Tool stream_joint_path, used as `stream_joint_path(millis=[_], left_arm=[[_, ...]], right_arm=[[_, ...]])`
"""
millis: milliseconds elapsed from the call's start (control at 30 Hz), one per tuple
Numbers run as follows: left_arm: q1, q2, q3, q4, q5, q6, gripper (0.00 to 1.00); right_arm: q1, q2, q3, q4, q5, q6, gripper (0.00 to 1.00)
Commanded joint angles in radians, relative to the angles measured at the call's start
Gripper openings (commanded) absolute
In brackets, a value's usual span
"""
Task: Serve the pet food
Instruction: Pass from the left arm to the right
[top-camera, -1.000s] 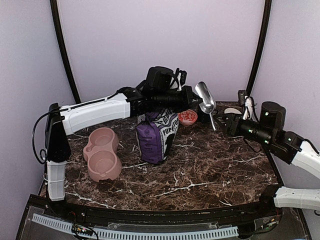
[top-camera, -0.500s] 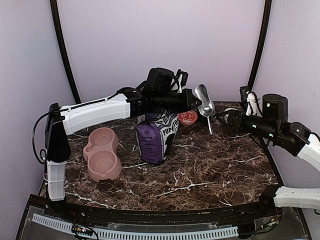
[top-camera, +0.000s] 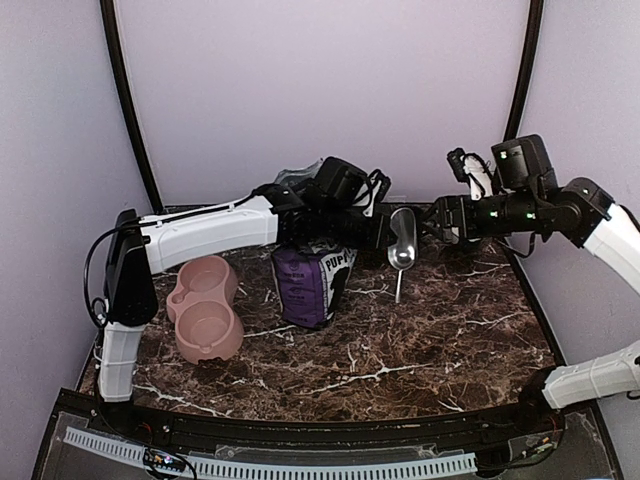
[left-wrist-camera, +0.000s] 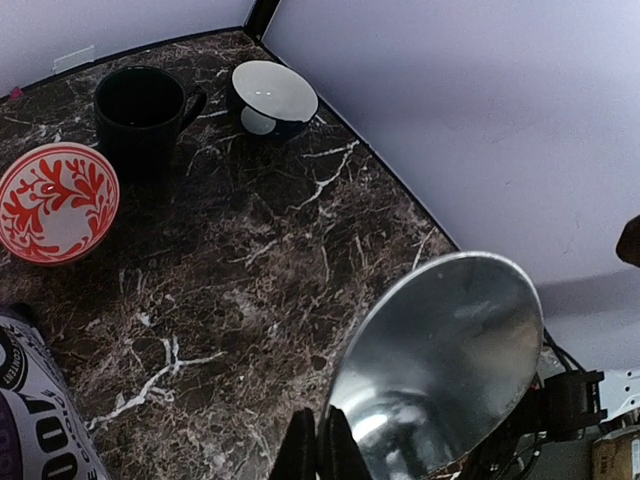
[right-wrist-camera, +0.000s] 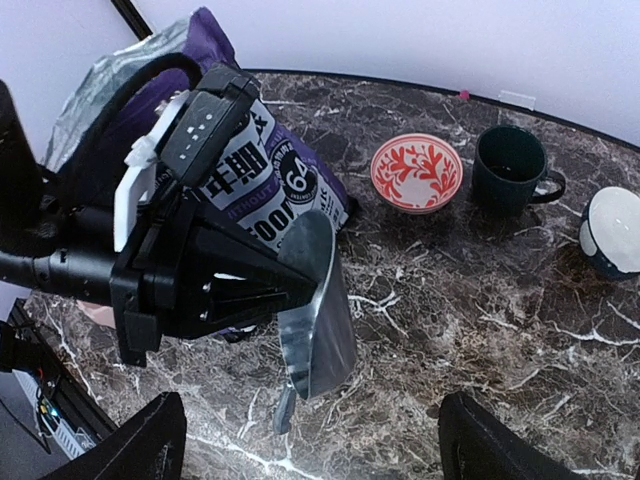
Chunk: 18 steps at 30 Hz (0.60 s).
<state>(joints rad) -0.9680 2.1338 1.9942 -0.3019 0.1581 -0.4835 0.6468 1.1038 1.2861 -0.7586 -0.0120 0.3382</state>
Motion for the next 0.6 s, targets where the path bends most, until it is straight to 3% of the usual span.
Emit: stream_joint_path(millis=[0,267,567], left_arm=[[-0.045,-0.018,0.039,-0.059,-0.054,0.117,0.0],[-0.095,-0.018,0.035,-0.075,-0.121,0.175,0.0],[-0.122,-0.019,0.034,-0.081,-0.174,0.228,0.0]], right_arm=[[-0.002,0.073,0.057,-0.091,-0.006,-0.016,0.86],[-0.002,0.152,0.064,-0.079,-0.01,0.012,0.73],[-0.001,0.163,0.008,-0.053,-0.057,0.027,0.38]])
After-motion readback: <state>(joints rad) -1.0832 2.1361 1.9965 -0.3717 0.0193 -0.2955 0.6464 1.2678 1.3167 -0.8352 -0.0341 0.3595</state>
